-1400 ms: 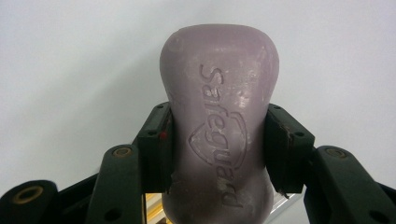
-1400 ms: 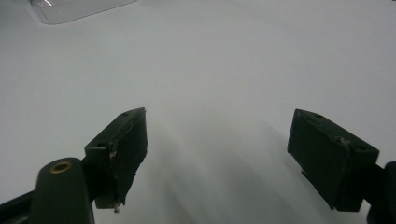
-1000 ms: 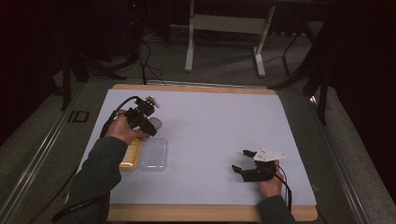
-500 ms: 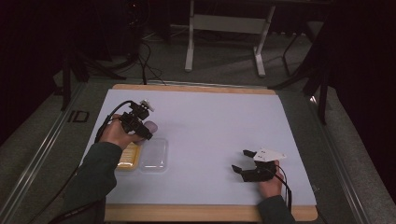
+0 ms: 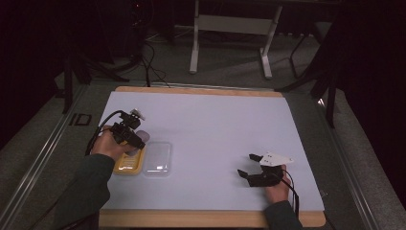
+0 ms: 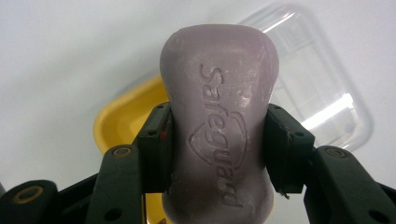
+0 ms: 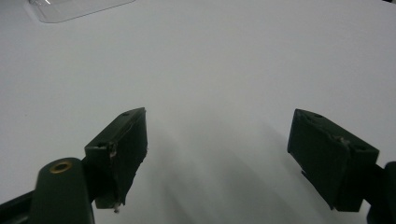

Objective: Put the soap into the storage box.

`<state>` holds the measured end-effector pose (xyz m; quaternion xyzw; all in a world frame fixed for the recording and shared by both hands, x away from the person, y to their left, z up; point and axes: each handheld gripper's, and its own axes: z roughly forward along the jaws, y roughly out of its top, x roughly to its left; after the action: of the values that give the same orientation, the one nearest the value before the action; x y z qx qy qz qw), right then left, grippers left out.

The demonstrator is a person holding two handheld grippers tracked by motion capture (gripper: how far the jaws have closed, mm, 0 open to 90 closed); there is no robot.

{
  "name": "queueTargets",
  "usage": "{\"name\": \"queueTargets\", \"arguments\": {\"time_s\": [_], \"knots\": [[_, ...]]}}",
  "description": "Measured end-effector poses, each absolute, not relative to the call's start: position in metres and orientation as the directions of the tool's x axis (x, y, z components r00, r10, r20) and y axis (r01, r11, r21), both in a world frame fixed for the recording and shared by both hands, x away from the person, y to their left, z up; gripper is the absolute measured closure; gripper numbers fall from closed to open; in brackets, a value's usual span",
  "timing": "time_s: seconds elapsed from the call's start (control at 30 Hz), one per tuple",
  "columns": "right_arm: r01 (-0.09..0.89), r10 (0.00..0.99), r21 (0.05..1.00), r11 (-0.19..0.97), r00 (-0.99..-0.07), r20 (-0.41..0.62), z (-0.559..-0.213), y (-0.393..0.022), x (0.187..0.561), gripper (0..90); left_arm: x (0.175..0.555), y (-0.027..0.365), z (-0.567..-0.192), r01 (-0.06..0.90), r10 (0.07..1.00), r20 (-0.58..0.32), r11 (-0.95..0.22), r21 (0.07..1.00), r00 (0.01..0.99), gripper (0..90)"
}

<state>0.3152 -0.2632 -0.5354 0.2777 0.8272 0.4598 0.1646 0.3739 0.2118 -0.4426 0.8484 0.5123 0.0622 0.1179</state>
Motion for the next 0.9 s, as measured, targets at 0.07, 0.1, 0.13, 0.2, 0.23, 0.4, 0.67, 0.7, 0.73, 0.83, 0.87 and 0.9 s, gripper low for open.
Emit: {"name": "queueTargets", "arguments": {"time_s": [0.07,0.1,0.13,0.2,0.23,0.4,0.67,0.7,0.73,0.83,0.87,0.9], "knots": [[0.308,0.611,0.852,0.423,-0.792,-0.017,-0.535,-0.263,0.315,19.6,0.373,0.216,-0.451,0.877,0.904,-0.025,-0.408,0.256,0.428,49.7],[0.307,0.61,0.852,0.424,-0.792,-0.018,-0.535,-0.263,0.315,19.6,0.373,0.218,-0.455,0.884,0.909,-0.028,-0.397,0.249,0.416,49.7],[0.307,0.611,0.852,0.425,-0.792,-0.019,-0.535,-0.263,0.315,19.6,0.373,0.221,-0.459,0.89,0.914,-0.03,-0.386,0.243,0.405,49.7],[0.308,0.612,0.852,0.423,-0.791,-0.019,-0.535,-0.263,0.315,19.7,0.372,0.225,-0.465,0.902,0.925,-0.038,-0.36,0.238,0.379,49.7],[0.306,0.611,0.853,0.423,-0.791,-0.019,-0.535,-0.263,0.315,19.7,0.371,0.228,-0.468,0.906,0.929,-0.041,-0.349,0.239,0.368,49.7],[0.307,0.611,0.852,0.424,-0.791,-0.019,-0.535,-0.263,0.315,19.7,0.366,0.236,-0.481,0.925,0.942,-0.072,-0.304,0.226,0.327,49.5],[0.306,0.611,0.851,0.426,-0.791,-0.022,-0.536,-0.262,0.315,19.7,0.363,0.241,-0.482,0.925,0.942,-0.097,-0.291,0.244,0.322,42.0],[0.306,0.611,0.851,0.427,-0.791,-0.022,-0.536,-0.262,0.315,19.7,0.363,0.24,-0.476,0.92,0.939,-0.088,-0.301,0.252,0.331,42.0],[0.306,0.611,0.852,0.426,-0.791,-0.021,-0.536,-0.263,0.315,19.7,0.362,0.239,-0.473,0.916,0.94,-0.082,-0.301,0.265,0.332,40.1],[0.306,0.611,0.852,0.426,-0.791,-0.021,-0.536,-0.262,0.315,19.7,0.361,0.235,-0.463,0.902,0.938,-0.048,-0.315,0.294,0.343,39.3],[0.306,0.611,0.851,0.426,-0.791,-0.021,-0.535,-0.262,0.315,19.7,0.36,0.234,-0.461,0.899,0.937,-0.042,-0.319,0.302,0.347,39.1],[0.306,0.611,0.852,0.426,-0.791,-0.021,-0.536,-0.262,0.315,19.7,0.359,0.232,-0.459,0.895,0.936,-0.04,-0.322,0.309,0.351,38.8]]}}
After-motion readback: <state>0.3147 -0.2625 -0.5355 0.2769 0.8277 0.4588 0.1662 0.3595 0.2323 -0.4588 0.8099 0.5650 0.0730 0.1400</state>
